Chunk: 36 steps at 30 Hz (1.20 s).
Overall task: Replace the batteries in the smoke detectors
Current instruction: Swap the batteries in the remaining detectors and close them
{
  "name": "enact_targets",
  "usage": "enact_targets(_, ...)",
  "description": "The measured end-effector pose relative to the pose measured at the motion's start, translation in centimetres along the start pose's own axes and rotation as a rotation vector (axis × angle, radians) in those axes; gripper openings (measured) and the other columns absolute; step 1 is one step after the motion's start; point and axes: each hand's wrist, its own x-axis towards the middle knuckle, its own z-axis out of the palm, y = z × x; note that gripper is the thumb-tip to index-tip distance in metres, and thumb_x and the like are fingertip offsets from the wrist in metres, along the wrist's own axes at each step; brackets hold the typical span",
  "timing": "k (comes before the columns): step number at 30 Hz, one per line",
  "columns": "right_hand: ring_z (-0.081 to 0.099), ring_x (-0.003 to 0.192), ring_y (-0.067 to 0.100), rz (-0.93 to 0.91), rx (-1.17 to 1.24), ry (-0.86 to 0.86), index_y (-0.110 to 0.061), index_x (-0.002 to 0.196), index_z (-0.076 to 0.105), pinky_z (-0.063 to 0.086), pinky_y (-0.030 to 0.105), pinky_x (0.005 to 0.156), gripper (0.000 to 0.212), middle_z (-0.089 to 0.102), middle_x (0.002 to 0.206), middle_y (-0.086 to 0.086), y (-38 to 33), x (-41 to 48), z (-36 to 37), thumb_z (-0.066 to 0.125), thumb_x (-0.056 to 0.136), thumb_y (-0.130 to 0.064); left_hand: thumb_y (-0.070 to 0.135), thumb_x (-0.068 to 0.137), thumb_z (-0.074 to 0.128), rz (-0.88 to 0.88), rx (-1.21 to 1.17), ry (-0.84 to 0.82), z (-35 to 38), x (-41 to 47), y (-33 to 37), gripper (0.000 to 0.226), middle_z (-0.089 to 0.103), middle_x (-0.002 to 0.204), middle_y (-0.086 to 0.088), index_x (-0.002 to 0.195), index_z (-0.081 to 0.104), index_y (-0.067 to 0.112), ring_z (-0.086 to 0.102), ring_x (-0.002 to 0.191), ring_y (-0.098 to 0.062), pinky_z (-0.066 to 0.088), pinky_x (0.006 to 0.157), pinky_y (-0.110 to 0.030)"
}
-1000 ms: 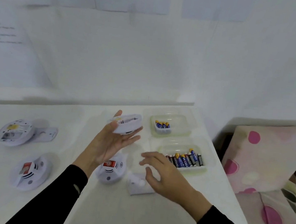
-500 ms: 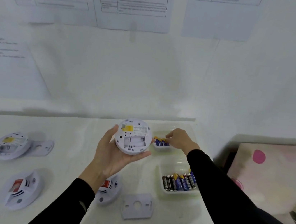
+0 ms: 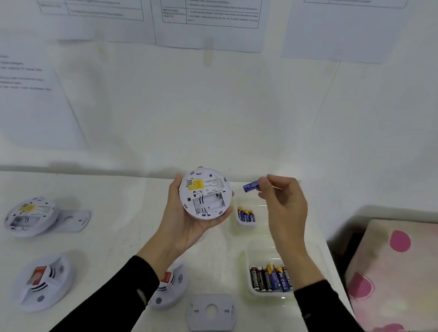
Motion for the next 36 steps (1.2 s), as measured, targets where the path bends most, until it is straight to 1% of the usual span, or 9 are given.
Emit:
enact_targets(5,0.064,0.088,0.003,-0.060,-0.094,-0.133,-0.021,0.088,0.068,0.048,0.021,0.077,0.003,0.070,0.088,-0.015,-0.4,-3.8,1.8,0.070,0.087,-0.023,0.054,0.100,0.034,0.030,0.051,0.016,0.7,0.3,-0.6,0.049,0.069,0.119,-0.017,0.117,0.067,0.022,0.070,0.099,-0.032,0.059,0.078,-0.046)
enact_targets(12,0.044,0.111,0.002,-0.229,-0.275,-0.075,-0.026,0.091,0.072,0.037,0.009,0.084,0.015,0.058,0.115,-0.013,1.9,-4.3,2.2,0.070,0.083,-0.038,0.056,0.099,0.031,0.010,0.094,0.005,0.9,0.4,-0.7,0.054,0.067,0.123,-0.016,0.122,0.066,0.022,0.069,0.102,-0.031,0.059,0.080,-0.044)
enact_targets(16,0.045,0.108,0.009,-0.454,-0.486,-0.043,-0.025,0.095,0.071,0.039,0.029,0.089,0.017,0.056,0.120,-0.012,3.1,-4.4,1.9,0.061,0.089,-0.037,0.058,0.099,0.030,-0.021,0.132,-0.013,0.6,0.6,-0.4,0.060,0.064,0.129,-0.017,0.140,0.051,0.020,0.069,0.104,-0.034,0.059,0.076,-0.046)
enact_targets(21,0.052,0.111,0.023,-0.665,-0.757,-0.049,-0.026,0.108,0.071,0.036,0.041,0.093,0.025,0.057,0.132,-0.002,4.5,-4.8,1.1,0.057,0.089,-0.035,0.058,0.099,0.031,-0.043,0.125,-0.026,0.8,0.7,-0.3,0.056,0.062,0.132,-0.018,0.133,0.057,0.022,0.061,0.117,-0.038,0.057,0.084,-0.051)
enact_targets(26,0.051,0.110,0.022,-0.738,-0.881,-0.076,-0.030,0.111,0.069,0.035,0.042,0.092,0.026,0.056,0.134,-0.001,5.1,-4.8,0.8,0.054,0.091,-0.034,0.057,0.099,0.031,-0.076,0.165,-0.027,0.1,0.8,0.3,0.055,0.065,0.129,-0.018,0.127,0.062,0.020,0.066,0.110,-0.037,0.058,0.083,-0.051)
enact_targets(28,0.050,0.110,0.014,-0.685,-0.759,-0.149,-0.031,0.112,0.065,0.032,0.033,0.094,0.025,0.055,0.131,-0.005,4.2,-4.2,0.7,0.048,0.094,-0.029,0.055,0.100,0.032,-0.087,0.157,-0.022,-0.1,0.7,0.5,0.056,0.064,0.128,-0.019,0.121,0.068,0.017,0.066,0.108,-0.038,0.058,0.082,-0.051)
enact_targets(31,0.056,0.090,0.001,-0.340,-0.431,-0.168,-0.021,0.114,0.059,0.038,0.015,0.082,0.025,0.061,0.110,-0.005,3.6,-1.2,0.0,0.043,0.097,-0.012,0.054,0.099,0.035,-0.109,0.118,-0.034,-0.4,0.5,0.8,0.055,0.063,0.129,-0.020,0.110,0.075,0.019,0.065,0.110,-0.041,0.058,0.082,-0.049)
enact_targets(33,0.061,0.096,0.012,-0.083,-0.610,-0.218,-0.017,0.111,0.061,0.042,0.019,0.080,0.027,0.065,0.107,0.001,5.0,2.5,-0.9,0.042,0.095,-0.005,0.054,0.098,0.037,-0.109,0.120,-0.034,-0.5,0.3,0.8,0.053,0.062,0.131,-0.021,0.111,0.075,0.019,0.065,0.110,-0.042,0.057,0.082,-0.049)
enact_targets(36,0.053,0.122,0.021,0.213,-1.024,-0.553,-0.016,0.118,0.064,0.039,0.024,0.095,0.035,0.059,0.131,0.004,7.7,6.2,-1.5,0.040,0.096,-0.005,0.053,0.097,0.038,-0.117,0.102,-0.028,-0.5,0.1,0.8,0.053,0.063,0.130,-0.021,0.109,0.076,0.017,0.066,0.108,-0.042,0.057,0.082,-0.049)
